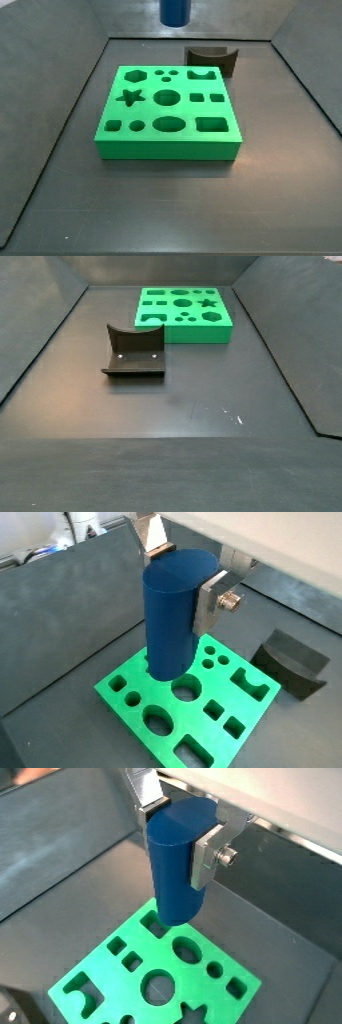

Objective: Insert the oval object.

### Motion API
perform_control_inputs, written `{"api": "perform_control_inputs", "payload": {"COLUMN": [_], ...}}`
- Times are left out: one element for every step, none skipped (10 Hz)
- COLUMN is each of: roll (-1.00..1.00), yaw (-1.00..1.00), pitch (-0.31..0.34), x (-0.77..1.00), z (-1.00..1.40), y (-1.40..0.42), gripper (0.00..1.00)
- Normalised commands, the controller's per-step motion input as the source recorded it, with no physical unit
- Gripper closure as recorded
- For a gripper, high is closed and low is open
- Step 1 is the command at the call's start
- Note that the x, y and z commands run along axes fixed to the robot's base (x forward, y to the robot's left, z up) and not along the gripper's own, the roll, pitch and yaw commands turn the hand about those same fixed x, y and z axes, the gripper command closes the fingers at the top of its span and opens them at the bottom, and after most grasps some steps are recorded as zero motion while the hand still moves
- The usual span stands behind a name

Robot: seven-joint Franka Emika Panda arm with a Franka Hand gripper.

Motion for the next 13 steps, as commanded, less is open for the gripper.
{"api": "perform_control_inputs", "payload": {"roll": [0.02,0.02,0.03,0.03,0.01,0.00,0.00,-0.03,0.00,0.00,0.00,0.00,0.00], "yaw": [-0.91,-0.89,-0.83,-0.86,-1.00,-1.00,-0.98,-1.00,-1.00,-1.00,-1.00,-1.00,-1.00], "pitch": [-0.054,-0.050,-0.041,-0.044,-0.050,-0.016,0.000,0.000,0.000,0.000,0.000,-0.001,0.000], "x": [0.01,0.03,0.11,0.08,-0.06,-0.06,-0.04,0.00,0.00,0.00,0.00,0.00,0.00], "z": [-1.00,-1.00,-1.00,-1.00,-0.96,-0.90,-0.80,-0.57,-0.29,-0.31,-0.40,-0.43,-0.36], "y": [-0.05,-0.06,-0.09,-0.08,-0.04,-0.06,-0.07,0.00,0.00,0.00,0.00,0.00,0.00], "gripper": [1.00,1.00,1.00,1.00,1.00,1.00,1.00,1.00,1.00,1.00,1.00,1.00,1.00]}}
